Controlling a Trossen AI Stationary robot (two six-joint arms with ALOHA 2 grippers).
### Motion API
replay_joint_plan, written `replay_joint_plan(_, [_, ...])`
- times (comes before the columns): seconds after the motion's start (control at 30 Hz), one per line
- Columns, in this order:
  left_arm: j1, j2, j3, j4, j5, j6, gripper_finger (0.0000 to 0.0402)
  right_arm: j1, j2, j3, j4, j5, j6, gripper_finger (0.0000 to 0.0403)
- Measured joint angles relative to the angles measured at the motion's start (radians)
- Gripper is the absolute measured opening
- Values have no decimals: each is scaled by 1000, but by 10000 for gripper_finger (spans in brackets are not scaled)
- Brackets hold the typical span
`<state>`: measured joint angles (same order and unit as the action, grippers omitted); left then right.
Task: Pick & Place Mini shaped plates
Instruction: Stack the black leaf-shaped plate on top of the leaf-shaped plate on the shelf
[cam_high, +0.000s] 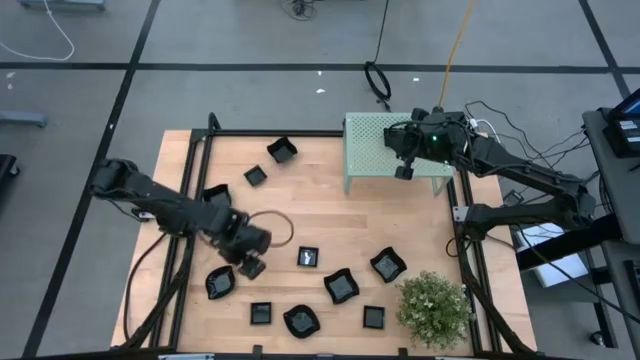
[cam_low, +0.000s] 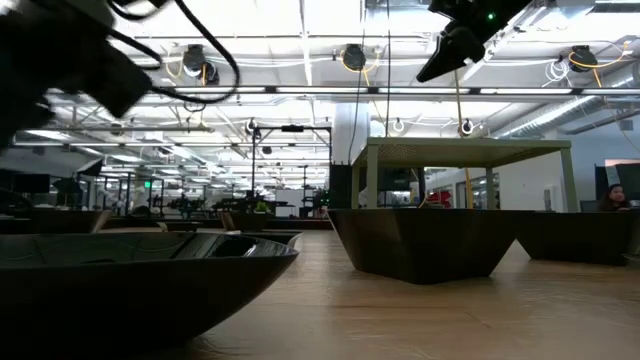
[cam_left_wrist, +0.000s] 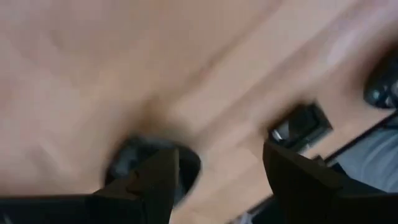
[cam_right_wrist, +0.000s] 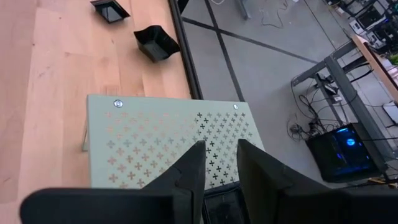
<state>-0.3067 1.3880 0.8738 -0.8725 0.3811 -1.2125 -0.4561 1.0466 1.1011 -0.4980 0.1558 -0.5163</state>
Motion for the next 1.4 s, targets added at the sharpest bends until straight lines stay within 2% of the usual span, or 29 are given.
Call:
replay_joint_plan(0.13, [-128,0,0,8,-4,-240,237,0,-1,0,1,0,0,78])
replay_joint_plan(0.27, [-239,0,0,6,-75,-492,237,0,-1,0,1,0,0,77])
replay_joint_plan(0.43, [-332,0,0,8,-157,-643,237,0,-1,0,1,0,-22,77])
replay_joint_plan(0.6, [-372,49,0,11,-169,-647,237,0,-1,0,17,0,-44,77])
replay_joint_plan(1.0, [-377,254,0,113,-102,-520,230,0,-1,0,24,0,-45,77])
replay_joint_plan(1.13, [-377,289,3,123,-85,-507,180,0,-1,0,28,0,-45,77])
replay_joint_plan(1.33, [-357,296,5,140,-85,-491,43,0,-1,0,58,0,-45,77])
replay_joint_plan(1.4, [-349,284,2,133,-91,-487,13,0,-1,0,71,0,-45,77])
